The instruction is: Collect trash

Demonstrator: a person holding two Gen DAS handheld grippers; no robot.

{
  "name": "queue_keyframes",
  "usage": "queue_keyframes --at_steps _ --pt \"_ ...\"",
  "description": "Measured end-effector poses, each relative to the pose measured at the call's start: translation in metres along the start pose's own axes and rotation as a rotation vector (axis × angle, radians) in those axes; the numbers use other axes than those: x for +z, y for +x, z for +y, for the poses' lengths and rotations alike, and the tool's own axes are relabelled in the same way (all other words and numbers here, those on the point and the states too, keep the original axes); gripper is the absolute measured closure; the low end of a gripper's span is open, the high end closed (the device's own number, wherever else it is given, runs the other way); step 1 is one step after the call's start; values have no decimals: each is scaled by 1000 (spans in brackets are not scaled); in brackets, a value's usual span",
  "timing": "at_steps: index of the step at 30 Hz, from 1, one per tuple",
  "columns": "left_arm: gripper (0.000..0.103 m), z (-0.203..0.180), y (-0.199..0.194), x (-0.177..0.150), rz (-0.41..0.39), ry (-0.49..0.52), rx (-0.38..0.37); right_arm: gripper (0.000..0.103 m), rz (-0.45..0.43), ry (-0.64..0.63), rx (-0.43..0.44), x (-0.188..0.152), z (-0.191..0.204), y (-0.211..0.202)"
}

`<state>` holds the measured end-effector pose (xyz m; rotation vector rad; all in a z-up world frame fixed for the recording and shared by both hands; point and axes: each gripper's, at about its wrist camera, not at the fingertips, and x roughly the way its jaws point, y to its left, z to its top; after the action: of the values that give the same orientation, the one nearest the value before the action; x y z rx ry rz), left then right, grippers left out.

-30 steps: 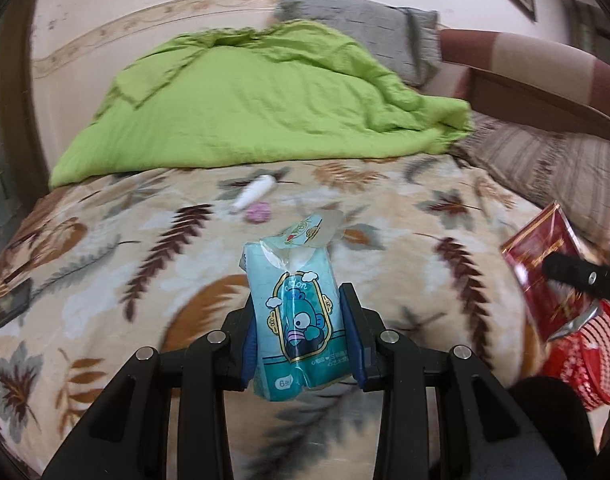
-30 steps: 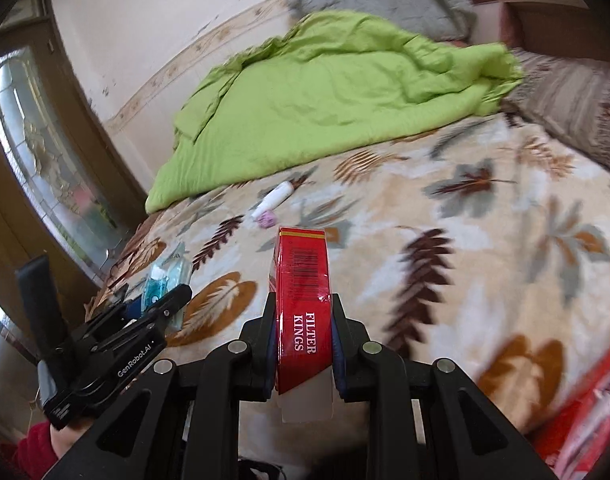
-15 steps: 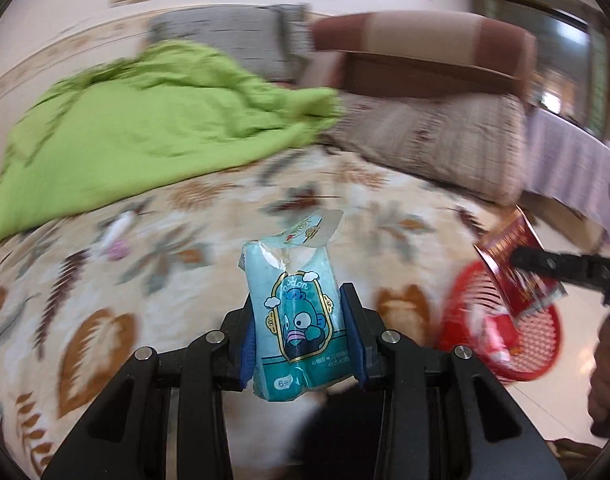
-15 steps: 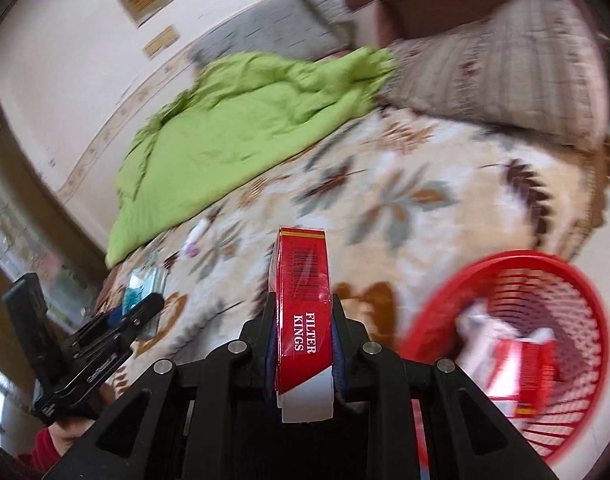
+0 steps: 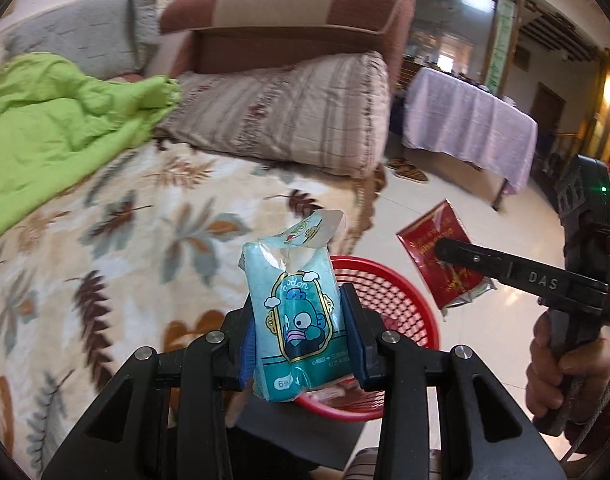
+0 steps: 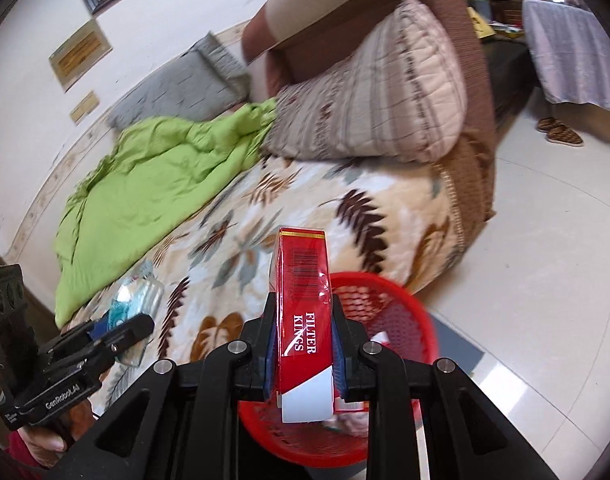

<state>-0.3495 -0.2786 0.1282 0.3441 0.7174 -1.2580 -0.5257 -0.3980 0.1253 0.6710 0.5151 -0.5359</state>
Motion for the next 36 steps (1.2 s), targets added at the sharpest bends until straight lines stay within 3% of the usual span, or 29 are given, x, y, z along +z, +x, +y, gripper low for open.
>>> queue_keyframes --at_steps 11,13,14,15,18,21,23,25,28,32,33,36 --pt "64 -7 47 -6 110 -3 -62 78 35 36 -37 0 -20 20" --pt "57 -7 53 -7 120 -1 -65 77 54 40 -40 -2 -23 26" --pt "46 -7 55 -7 125 -6 -64 77 63 38 -56 -3 -23 28" --pt "35 -5 56 -6 124 -13 -59 75 68 38 -69 -4 -24 30" --pt "34 2 51 -6 106 -32 -43 50 68 52 -83 -5 -26 31" --pt "32 13 37 -6 76 -57 -22 50 50 32 -105 -3 -21 26" --pt "24 23 20 -7 34 -79 8 48 23 -8 -154 -1 -9 19" --pt "17 33 -1 -9 -21 -93 55 33 -8 -54 -209 1 5 13" --pt "12 54 -36 -13 -94 -111 131 12 -91 -124 -366 -1 36 3" --pt "5 85 -87 -28 -170 -112 251 8 -155 -147 -456 -12 73 -6" --pt "4 90 -98 -34 -182 -105 282 2 -180 -149 -500 -18 84 -8" --pt "0 105 -124 -54 -206 -98 366 0 -249 -167 -567 -35 108 -15"
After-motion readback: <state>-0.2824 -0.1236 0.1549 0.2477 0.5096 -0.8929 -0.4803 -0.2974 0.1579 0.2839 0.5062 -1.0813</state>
